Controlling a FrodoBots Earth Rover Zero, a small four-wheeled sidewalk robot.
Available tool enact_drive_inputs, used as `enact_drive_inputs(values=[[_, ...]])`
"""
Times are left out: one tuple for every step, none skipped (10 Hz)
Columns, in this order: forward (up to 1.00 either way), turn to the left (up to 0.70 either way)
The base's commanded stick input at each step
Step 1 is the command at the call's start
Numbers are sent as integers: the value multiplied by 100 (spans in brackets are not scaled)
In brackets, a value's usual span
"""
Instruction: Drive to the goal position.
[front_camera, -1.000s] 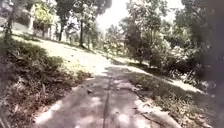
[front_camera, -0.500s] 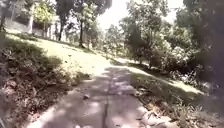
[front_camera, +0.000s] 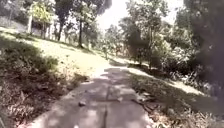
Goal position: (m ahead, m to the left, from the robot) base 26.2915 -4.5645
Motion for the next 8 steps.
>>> enact_drive_inputs(values=[[45,0],[45,0],[45,0],[45,0],[45,0],[45,0],[45,0],[45,0]])
